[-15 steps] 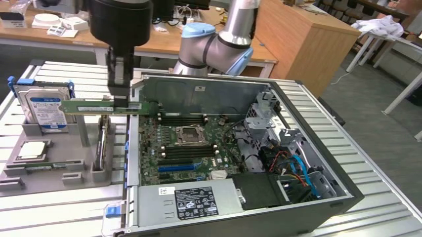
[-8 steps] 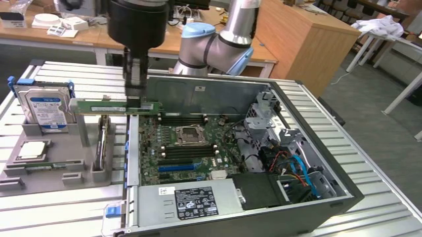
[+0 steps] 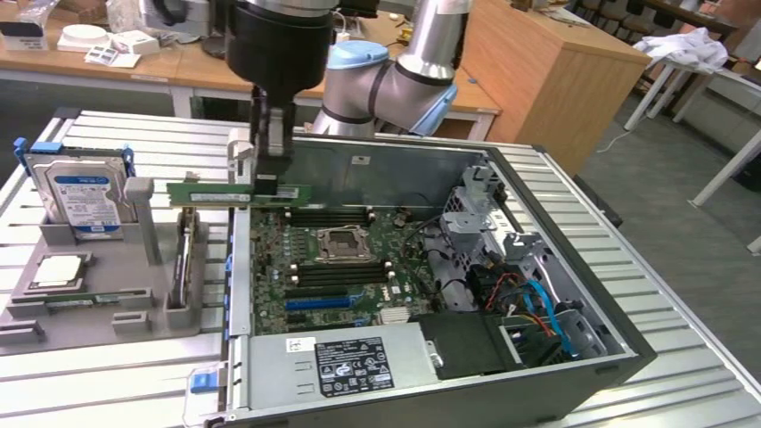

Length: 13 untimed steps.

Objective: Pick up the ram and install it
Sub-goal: 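Pick up the ram and move it above insertion slot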

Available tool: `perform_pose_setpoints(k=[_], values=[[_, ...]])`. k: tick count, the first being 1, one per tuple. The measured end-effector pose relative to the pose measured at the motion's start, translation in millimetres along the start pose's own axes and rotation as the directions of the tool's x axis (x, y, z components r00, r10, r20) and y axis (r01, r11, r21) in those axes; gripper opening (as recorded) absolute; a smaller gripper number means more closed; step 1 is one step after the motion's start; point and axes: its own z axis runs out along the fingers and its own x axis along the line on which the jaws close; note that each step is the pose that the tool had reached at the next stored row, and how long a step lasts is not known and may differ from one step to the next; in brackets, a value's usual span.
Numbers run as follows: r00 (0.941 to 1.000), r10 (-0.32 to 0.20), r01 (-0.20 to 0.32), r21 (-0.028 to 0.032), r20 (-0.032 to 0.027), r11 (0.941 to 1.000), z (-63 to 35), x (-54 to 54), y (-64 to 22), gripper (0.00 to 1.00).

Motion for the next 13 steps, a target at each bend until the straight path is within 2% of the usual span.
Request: perform_pose_setpoints(k=[9,11,13], values=[[1.0000,0.000,0.000,0.0000,0.0001,1.0000,-0.8,0.2,-20.5,0.12],[1.0000,0.000,0.000,0.0000,0.0000,1.0000,-1.4,0.3,-36.4,0.12],[1.0000,0.000,0.000,0.0000,0.0000,1.0000,-1.4,0.3,-36.4,0.12]])
